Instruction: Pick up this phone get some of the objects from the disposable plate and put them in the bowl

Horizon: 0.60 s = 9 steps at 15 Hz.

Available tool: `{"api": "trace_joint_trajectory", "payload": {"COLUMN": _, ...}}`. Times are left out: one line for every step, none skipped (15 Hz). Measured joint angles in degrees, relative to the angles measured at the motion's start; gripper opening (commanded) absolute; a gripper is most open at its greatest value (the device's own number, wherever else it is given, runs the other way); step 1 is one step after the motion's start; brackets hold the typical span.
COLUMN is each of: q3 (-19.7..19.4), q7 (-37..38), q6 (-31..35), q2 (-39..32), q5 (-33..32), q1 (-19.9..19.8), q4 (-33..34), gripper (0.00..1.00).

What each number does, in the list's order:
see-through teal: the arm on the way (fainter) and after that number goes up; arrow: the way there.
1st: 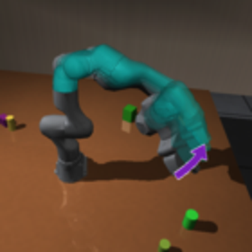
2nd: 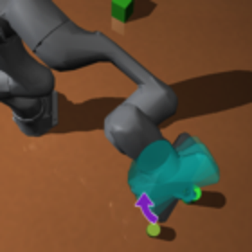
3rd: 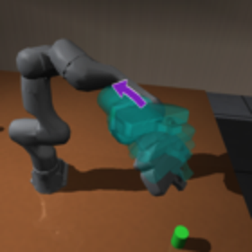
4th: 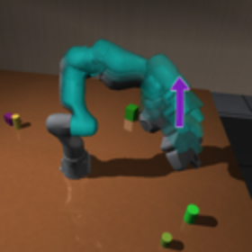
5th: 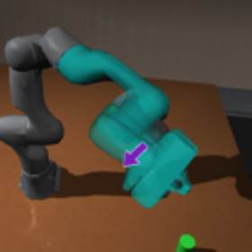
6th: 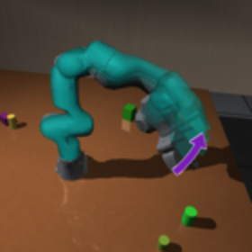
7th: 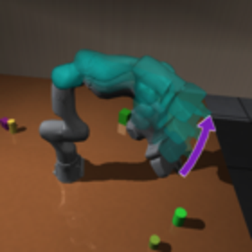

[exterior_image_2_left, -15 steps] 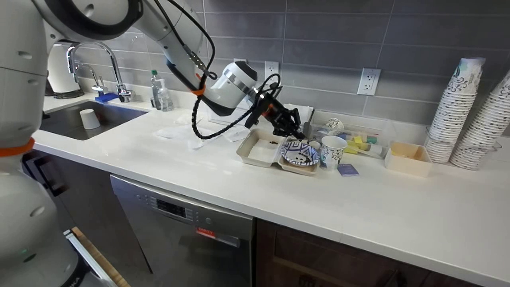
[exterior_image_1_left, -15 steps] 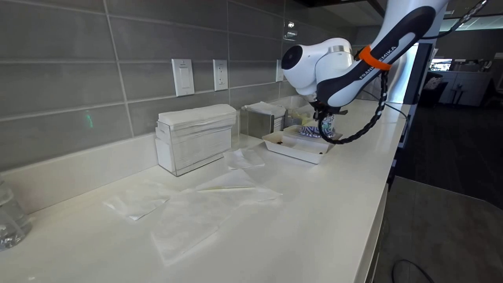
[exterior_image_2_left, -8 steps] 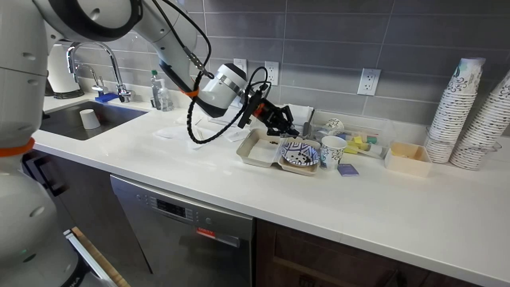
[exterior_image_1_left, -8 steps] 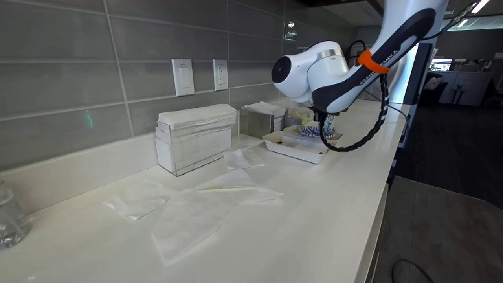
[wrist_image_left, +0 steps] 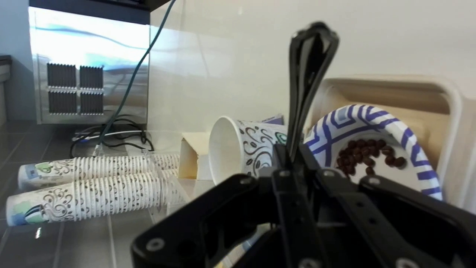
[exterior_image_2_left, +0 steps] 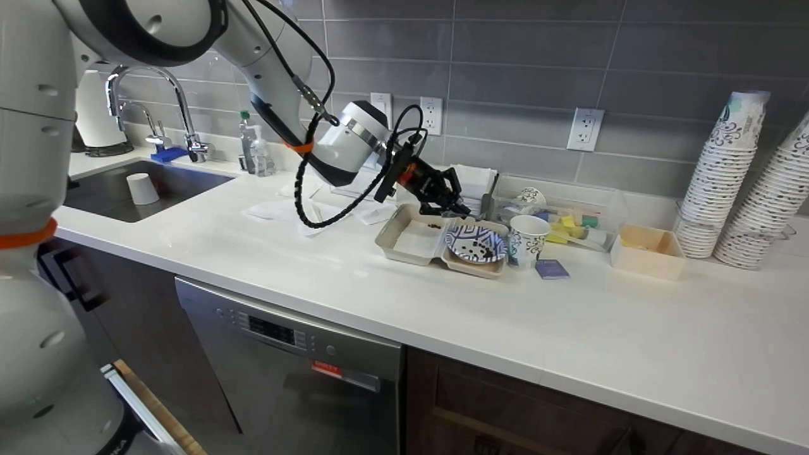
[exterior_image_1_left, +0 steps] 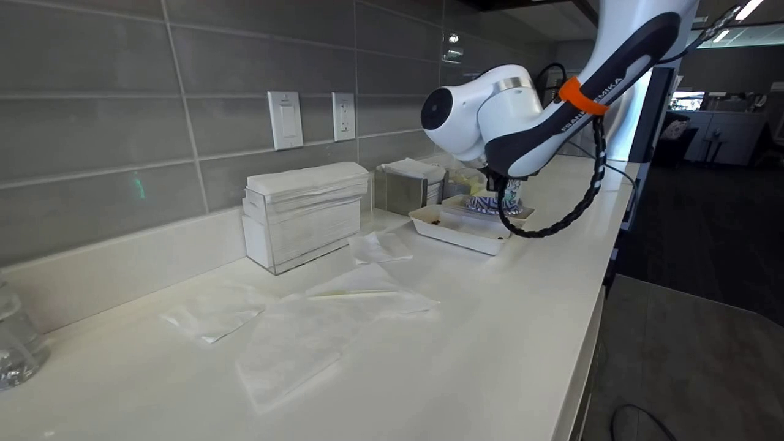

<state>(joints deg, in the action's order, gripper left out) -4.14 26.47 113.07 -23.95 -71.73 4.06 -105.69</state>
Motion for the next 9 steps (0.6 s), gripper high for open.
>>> {"api": "trace_joint_trajectory", "payload": {"q3": 0.8, "q7": -1.9, "q6": 0.0, "q2": 0.4, "q5": 3.1, "q1": -0.8, "q4": 0.2, "gripper": 0.02}}
{"api": "trace_joint_trajectory", "payload": {"q3": 1.5, "q7": -4.0, "q6": 0.0, "q2": 1.0, "q5": 6.5, "q1": -1.6, "q4": 0.5, "gripper": 0.02}}
{"api": "trace_joint_trajectory", "payload": {"q3": 2.1, "q7": -6.0, "q6": 0.0, "q2": 1.8, "q5": 10.0, "q1": -2.3, "q4": 0.9, "gripper": 0.02}}
{"api": "trace_joint_trajectory", "payload": {"q3": 2.4, "q7": -8.1, "q6": 0.0, "q2": 2.6, "q5": 13.4, "q1": -2.9, "q4": 1.2, "gripper": 0.02}}
{"api": "trace_joint_trajectory", "payload": {"q3": 2.6, "q7": -10.4, "q6": 0.0, "q2": 3.5, "q5": 16.9, "q1": -3.5, "q4": 1.6, "gripper": 0.02}}
{"api": "trace_joint_trajectory", "payload": {"q3": 2.8, "q7": -12.6, "q6": 0.3, "q2": 4.5, "q5": 20.3, "q1": -4.1, "q4": 1.9, "gripper": 0.02}}
{"api": "trace_joint_trajectory", "payload": {"q3": 2.9, "q7": -14.7, "q6": 1.0, "q2": 5.4, "q5": 23.5, "q1": -4.6, "q4": 2.0, "gripper": 0.02}}
{"api": "trace_joint_trajectory", "payload": {"q3": 3.1, "q7": -16.9, "q6": 1.8, "q2": 6.4, "q5": 26.5, "q1": -5.0, "q4": 2.0, "gripper": 0.02}}
{"api": "trace_joint_trajectory", "payload": {"q3": 3.1, "q7": -19.2, "q6": 2.7, "q2": 7.3, "q5": 29.6, "q1": -5.3, "q4": 1.8, "gripper": 0.02}}
